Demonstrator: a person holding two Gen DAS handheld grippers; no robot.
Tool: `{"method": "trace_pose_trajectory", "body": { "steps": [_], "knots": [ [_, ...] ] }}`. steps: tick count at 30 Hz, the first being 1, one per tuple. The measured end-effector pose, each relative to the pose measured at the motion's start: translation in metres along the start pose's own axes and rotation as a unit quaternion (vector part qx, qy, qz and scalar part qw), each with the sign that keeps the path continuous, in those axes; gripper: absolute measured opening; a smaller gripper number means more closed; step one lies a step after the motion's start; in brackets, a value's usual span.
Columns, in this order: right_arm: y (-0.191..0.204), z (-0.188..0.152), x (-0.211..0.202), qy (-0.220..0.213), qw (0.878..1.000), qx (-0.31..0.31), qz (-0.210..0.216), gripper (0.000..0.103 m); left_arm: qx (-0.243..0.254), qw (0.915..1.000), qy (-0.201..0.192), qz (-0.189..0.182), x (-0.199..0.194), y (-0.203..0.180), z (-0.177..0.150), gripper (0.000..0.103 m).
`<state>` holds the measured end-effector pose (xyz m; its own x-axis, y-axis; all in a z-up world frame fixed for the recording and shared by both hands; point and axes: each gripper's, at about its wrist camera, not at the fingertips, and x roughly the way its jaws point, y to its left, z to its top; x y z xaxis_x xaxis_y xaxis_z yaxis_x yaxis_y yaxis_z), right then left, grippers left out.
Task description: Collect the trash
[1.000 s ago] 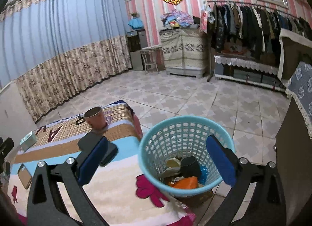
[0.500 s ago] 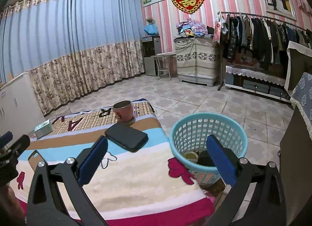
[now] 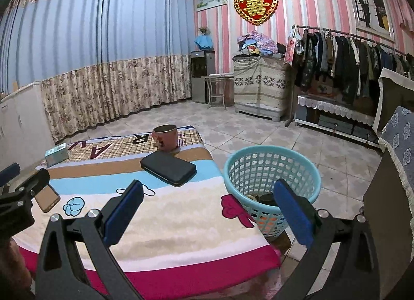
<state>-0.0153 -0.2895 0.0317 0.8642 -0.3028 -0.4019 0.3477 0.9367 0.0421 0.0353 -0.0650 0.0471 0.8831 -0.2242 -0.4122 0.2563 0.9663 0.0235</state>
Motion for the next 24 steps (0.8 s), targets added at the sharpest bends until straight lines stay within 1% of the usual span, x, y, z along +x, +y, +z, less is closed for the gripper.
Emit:
{"method": "trace_pose_trajectory", "body": {
  "steps": [2,6,9,13,18,24],
  "knots": [
    [0.0,-0.004,0.002,0.001,1.0,0.001,-0.002,0.099,0.003,1.0,-0.002,0.001,0.001,-0.002,-0.003,0.098],
    [0.001,-0.012,0.008,0.01,1.0,0.0,0.001,0.099,0.006,1.0,0.008,-0.001,0.006,-0.003,-0.01,0.098],
    [0.001,-0.013,0.007,0.004,1.0,-0.001,0.0,0.099,0.01,0.9999,0.012,-0.003,0.011,-0.006,-0.013,0.098],
    [0.001,-0.015,0.008,0.004,1.0,0.001,0.003,0.099,0.013,0.9999,0.005,-0.006,0.011,-0.008,-0.014,0.098],
    [0.003,-0.015,0.006,-0.007,1.0,0.001,0.0,0.099,0.02,0.9997,-0.003,-0.01,0.008,-0.015,-0.014,0.098],
    [0.005,-0.016,0.005,-0.008,1.0,0.0,0.001,0.099,0.016,0.9998,-0.001,-0.009,0.008,-0.015,-0.014,0.098]
  ]
}}
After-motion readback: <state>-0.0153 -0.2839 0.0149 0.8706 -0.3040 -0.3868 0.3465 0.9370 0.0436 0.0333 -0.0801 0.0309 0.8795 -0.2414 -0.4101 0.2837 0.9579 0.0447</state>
